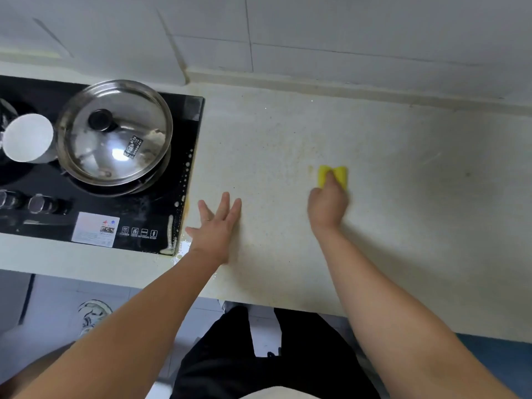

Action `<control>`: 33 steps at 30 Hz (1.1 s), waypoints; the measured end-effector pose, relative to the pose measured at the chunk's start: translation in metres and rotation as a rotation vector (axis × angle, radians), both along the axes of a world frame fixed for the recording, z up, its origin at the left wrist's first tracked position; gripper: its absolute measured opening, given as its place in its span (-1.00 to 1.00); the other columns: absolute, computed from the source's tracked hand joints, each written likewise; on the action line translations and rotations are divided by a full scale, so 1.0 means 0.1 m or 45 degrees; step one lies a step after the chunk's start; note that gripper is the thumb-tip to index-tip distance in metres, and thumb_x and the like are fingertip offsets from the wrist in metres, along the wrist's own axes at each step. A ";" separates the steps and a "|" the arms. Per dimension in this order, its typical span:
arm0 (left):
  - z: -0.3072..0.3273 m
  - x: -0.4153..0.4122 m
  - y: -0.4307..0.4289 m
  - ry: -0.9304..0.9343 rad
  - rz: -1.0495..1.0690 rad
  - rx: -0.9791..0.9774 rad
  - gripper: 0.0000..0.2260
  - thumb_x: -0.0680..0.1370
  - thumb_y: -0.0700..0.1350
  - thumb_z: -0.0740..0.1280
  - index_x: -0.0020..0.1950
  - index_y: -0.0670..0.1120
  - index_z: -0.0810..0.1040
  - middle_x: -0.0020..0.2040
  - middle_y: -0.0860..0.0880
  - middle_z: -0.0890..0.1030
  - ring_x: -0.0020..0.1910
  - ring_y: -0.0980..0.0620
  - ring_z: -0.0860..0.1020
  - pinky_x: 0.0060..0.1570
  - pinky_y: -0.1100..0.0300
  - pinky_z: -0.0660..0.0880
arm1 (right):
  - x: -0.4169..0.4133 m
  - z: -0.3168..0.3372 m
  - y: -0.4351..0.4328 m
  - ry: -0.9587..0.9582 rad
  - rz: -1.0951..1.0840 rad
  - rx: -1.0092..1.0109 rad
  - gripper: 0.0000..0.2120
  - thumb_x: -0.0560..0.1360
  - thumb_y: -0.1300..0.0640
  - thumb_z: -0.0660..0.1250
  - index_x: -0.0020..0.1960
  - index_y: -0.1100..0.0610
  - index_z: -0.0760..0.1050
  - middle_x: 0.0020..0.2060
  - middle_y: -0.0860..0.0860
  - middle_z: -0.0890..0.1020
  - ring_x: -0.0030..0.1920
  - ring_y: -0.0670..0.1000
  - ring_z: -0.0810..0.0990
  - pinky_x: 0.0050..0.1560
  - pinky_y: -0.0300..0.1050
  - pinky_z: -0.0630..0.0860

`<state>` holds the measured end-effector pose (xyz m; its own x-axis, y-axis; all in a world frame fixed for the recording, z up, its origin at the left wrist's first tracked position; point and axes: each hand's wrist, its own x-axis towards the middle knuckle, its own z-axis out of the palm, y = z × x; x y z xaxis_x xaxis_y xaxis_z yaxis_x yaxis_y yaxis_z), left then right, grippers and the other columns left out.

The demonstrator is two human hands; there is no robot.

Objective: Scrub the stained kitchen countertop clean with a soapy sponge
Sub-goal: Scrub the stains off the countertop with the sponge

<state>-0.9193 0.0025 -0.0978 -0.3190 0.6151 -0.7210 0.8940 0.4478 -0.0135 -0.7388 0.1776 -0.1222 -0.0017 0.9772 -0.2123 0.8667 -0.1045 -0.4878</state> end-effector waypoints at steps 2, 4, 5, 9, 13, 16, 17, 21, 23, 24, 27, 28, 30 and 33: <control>0.00 -0.01 0.03 -0.014 -0.009 0.007 0.29 0.36 -0.27 0.57 0.58 0.23 -0.44 0.58 0.18 -0.47 0.60 -0.39 -0.28 0.21 -0.54 0.38 | -0.31 0.07 -0.45 0.001 0.407 -0.059 -0.45 0.44 0.32 0.28 0.43 0.16 0.43 0.35 0.17 0.52 0.26 0.19 0.54 0.11 -0.05 0.48; 0.02 -0.03 0.04 -0.035 0.002 -0.003 0.31 0.35 -0.24 0.60 0.59 0.24 -0.43 0.58 0.17 -0.47 0.60 -0.38 -0.29 0.18 -0.55 0.37 | -0.43 0.16 -0.88 -0.001 0.795 -0.195 -0.41 0.49 0.28 0.27 0.51 0.11 0.32 0.28 0.12 0.56 0.21 0.17 0.54 0.05 -0.02 0.47; 0.03 -0.04 0.05 -0.018 -0.009 -0.007 0.31 0.35 -0.23 0.61 0.60 0.24 -0.42 0.59 0.17 -0.45 0.60 -0.39 -0.28 0.16 -0.54 0.39 | -0.39 0.17 -1.00 0.010 0.859 -0.235 -0.41 0.49 0.27 0.27 0.52 0.09 0.31 0.24 0.11 0.57 0.18 0.17 0.54 0.02 0.01 0.49; 0.05 -0.11 0.17 0.061 -0.077 -0.004 0.25 0.39 -0.26 0.56 0.59 0.23 -0.42 0.61 0.12 -0.40 0.59 -0.45 -0.17 0.06 -0.34 0.57 | 0.08 0.13 -0.79 0.081 0.400 -0.007 -0.42 0.39 0.31 0.33 0.41 0.12 0.48 0.02 0.21 0.64 -0.12 0.26 0.61 -0.20 0.03 0.54; 0.03 -0.11 0.30 0.157 -0.122 -0.012 0.27 0.41 -0.30 0.57 0.60 0.18 -0.45 0.61 0.04 -0.41 0.58 -0.49 -0.10 0.01 -0.19 0.62 | 0.84 0.20 0.29 -0.052 -0.070 0.084 -0.57 0.42 0.26 0.30 0.28 0.27 0.49 -0.08 0.33 0.61 -0.11 0.32 0.59 -0.13 0.06 0.48; 0.00 -0.11 0.35 0.170 -0.112 0.000 0.26 0.43 -0.37 0.53 0.59 0.19 -0.46 0.61 0.02 -0.44 0.59 -0.49 -0.10 0.06 -0.21 0.62 | 0.88 0.20 0.95 0.029 -0.323 0.091 -0.66 0.36 0.19 0.18 0.07 0.31 0.50 -0.04 0.32 0.59 0.00 0.32 0.57 0.00 0.06 0.43; -0.01 -0.11 0.36 0.163 -0.105 0.000 0.26 0.43 -0.39 0.52 0.59 0.19 -0.46 0.60 0.03 -0.44 0.59 -0.49 -0.10 0.08 -0.24 0.61 | 0.71 0.14 1.06 0.011 -0.318 0.084 -0.64 0.37 0.20 0.17 0.12 0.31 0.50 0.05 0.32 0.59 0.10 0.30 0.56 0.10 0.04 0.41; -0.01 -0.14 0.39 0.139 -0.101 0.006 0.28 0.39 -0.42 0.53 0.60 0.23 -0.41 0.61 0.05 -0.42 0.58 -0.50 -0.12 0.04 -0.30 0.59 | -0.33 0.01 0.92 -0.059 0.079 -0.066 -0.46 0.49 0.25 0.25 0.48 0.19 0.35 0.43 0.20 0.44 0.37 0.19 0.46 0.30 -0.08 0.37; 0.02 -0.17 0.42 0.117 -0.085 -0.003 0.28 0.38 -0.44 0.53 0.61 0.25 -0.39 0.60 0.07 -0.42 0.58 -0.49 -0.15 0.06 -0.35 0.55 | -0.72 0.08 0.47 -0.097 0.501 -0.140 -0.42 0.51 0.24 0.25 0.52 0.12 0.29 0.43 0.16 0.44 0.30 0.20 0.52 0.17 -0.07 0.46; 0.02 -0.19 0.42 0.096 -0.079 -0.008 0.28 0.38 -0.44 0.53 0.61 0.26 -0.37 0.60 0.09 -0.43 0.58 -0.49 -0.17 0.06 -0.37 0.54 | -0.82 0.17 0.17 -0.120 0.729 -0.165 -0.43 0.52 0.24 0.24 0.52 0.10 0.27 0.37 0.15 0.49 0.22 0.22 0.56 0.08 -0.06 0.49; 0.06 -0.23 0.46 0.047 -0.073 -0.013 0.34 0.33 -0.40 0.59 0.60 0.30 -0.38 0.59 0.10 -0.45 0.58 -0.49 -0.21 0.07 -0.41 0.54 | -0.68 0.27 -0.52 -0.089 1.182 -0.334 -0.43 0.55 0.24 0.21 0.54 0.10 0.19 0.21 0.17 0.56 0.09 0.23 0.60 -0.06 -0.05 0.50; 0.07 -0.23 0.48 0.043 -0.067 -0.020 0.37 0.32 -0.37 0.61 0.58 0.30 -0.40 0.59 0.10 -0.45 0.57 -0.50 -0.21 0.07 -0.41 0.55 | -0.54 0.26 -0.62 -0.069 1.254 -0.386 -0.40 0.55 0.25 0.23 0.55 0.11 0.17 0.25 0.17 0.54 0.14 0.24 0.58 -0.01 -0.01 0.52; 0.09 -0.23 0.49 0.079 -0.065 -0.042 0.39 0.30 -0.32 0.64 0.58 0.29 -0.43 0.60 0.08 -0.45 0.57 -0.50 -0.18 0.05 -0.36 0.58 | -0.15 0.21 -0.60 0.012 1.187 -0.338 -0.36 0.49 0.28 0.27 0.55 0.14 0.23 0.31 0.21 0.52 0.18 0.26 0.56 0.07 0.06 0.54; 0.09 -0.22 0.54 0.151 -0.099 -0.012 0.41 0.29 -0.30 0.66 0.57 0.26 -0.46 0.60 0.04 -0.42 0.56 -0.51 -0.10 -0.02 -0.26 0.62 | 0.29 0.21 0.17 0.091 0.586 0.048 -0.43 0.38 0.31 0.32 0.40 0.24 0.45 0.11 0.32 0.61 -0.06 0.30 0.61 -0.09 0.02 0.53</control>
